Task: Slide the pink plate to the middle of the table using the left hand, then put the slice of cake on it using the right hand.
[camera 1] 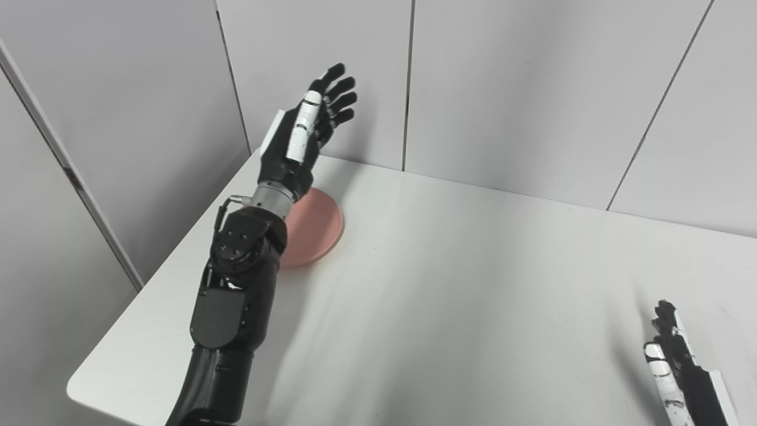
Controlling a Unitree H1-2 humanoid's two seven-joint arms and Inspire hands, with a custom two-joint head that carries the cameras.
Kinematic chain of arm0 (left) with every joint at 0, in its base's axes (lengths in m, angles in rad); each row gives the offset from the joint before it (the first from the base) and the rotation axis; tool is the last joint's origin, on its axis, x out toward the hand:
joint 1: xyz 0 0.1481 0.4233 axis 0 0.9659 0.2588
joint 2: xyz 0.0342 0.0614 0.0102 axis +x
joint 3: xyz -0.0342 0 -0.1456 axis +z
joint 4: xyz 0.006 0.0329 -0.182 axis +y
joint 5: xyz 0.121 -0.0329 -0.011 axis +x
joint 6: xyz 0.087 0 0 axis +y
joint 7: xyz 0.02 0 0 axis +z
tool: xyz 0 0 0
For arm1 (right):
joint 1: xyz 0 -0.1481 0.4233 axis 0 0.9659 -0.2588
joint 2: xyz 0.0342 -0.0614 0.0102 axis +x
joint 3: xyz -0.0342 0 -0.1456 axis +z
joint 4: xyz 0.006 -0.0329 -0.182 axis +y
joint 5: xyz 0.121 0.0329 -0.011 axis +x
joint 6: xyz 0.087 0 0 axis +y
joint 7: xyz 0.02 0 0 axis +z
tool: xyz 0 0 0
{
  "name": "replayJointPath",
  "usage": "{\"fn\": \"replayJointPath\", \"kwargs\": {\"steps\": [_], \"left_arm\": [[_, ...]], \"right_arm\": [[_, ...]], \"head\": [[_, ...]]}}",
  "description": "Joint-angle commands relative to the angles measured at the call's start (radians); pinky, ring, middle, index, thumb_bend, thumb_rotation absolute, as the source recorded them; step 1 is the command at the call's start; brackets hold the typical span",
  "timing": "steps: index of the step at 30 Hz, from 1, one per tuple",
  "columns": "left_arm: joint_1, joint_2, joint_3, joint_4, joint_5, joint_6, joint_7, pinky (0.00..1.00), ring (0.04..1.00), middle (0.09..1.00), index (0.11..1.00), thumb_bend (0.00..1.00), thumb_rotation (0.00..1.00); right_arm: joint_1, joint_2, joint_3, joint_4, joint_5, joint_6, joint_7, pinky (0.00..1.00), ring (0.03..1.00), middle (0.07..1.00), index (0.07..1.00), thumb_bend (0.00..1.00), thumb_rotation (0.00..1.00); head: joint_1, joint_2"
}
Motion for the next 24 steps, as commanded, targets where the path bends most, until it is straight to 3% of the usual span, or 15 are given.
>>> {"fn": "replayJointPath", "kwargs": {"steps": [1,10,24], "left_arm": [[-0.064,0.054,0.018,0.02,-0.011,-0.063,-0.003,0.88,0.894,0.897,0.885,0.41,1.0],[-0.111,0.141,0.098,0.189,-0.068,-0.097,-0.004,0.87,0.878,0.881,0.861,0.42,1.0],[-0.099,0.201,0.167,0.328,-0.12,-0.137,-0.004,0.86,0.887,0.892,0.871,0.4,1.0]], "right_arm": [[0.032,0.022,0.01,0.036,0.008,-0.013,-0.008,0.99,0.986,0.992,0.99,0.38,1.0],[0.037,0.023,0.01,0.025,0.008,-0.01,-0.007,0.99,0.984,0.991,0.989,0.4,1.0],[0.039,0.01,0.004,0.025,0.016,-0.004,0.002,0.99,0.99,0.996,0.997,0.38,1.0]], "head": [[0.005,0.002],[0.005,0.0],[0.025,0.003]]}}
